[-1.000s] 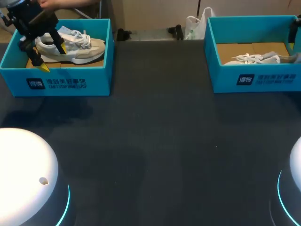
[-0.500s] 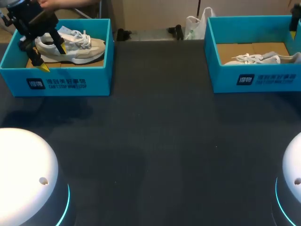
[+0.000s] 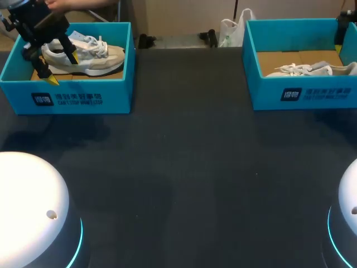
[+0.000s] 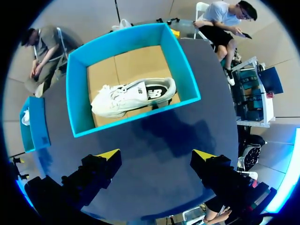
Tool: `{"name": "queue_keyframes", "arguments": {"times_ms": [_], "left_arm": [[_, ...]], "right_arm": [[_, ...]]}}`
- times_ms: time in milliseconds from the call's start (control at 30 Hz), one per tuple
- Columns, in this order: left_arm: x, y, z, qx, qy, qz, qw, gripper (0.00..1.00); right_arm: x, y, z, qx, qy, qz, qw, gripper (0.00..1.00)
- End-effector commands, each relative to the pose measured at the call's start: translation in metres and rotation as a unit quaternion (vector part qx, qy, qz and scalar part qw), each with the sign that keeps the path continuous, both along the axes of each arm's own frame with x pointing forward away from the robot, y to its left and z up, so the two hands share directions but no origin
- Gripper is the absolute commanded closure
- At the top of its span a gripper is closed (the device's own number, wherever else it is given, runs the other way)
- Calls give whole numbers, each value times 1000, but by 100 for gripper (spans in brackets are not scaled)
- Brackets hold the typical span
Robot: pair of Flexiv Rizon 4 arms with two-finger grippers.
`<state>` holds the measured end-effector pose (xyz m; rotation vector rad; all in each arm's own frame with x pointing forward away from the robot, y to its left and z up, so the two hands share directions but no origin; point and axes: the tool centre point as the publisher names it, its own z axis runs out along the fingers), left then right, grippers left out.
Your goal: Take the shoe out of the shoebox, open the shoe tongue, remove and reinsert the insole, then place the shoe into the shoebox
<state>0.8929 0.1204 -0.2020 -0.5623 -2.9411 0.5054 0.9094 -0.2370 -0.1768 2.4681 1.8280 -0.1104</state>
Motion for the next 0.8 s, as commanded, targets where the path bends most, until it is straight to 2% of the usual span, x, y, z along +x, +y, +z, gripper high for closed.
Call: {"name": "queue_keyframes", "arguments": {"times_ms": [33, 167, 300, 400, 433, 800], "left_arm": [[26, 25, 11, -11, 26, -37, 999, 0], [61, 58, 24, -7, 41, -93, 995, 0], [98, 94, 30, 21, 12, -178, 984, 0], [117, 129, 29, 51, 23, -334, 941, 0], [128, 139, 26, 69, 26, -337, 939, 0], [128, 139, 26, 69, 26, -337, 939, 0]], "right_arm": [[-1, -1, 0, 0, -1, 0, 1000, 0], [-1, -1, 0, 0, -1, 0, 1000, 0], [-1, -1, 0, 0, -1, 0, 1000, 0], [-1, -1, 0, 0, -1, 0, 1000, 0], [-1, -1, 0, 0, -1, 0, 1000, 0], [-1, -1, 0, 0, -1, 0, 1000, 0]]}}
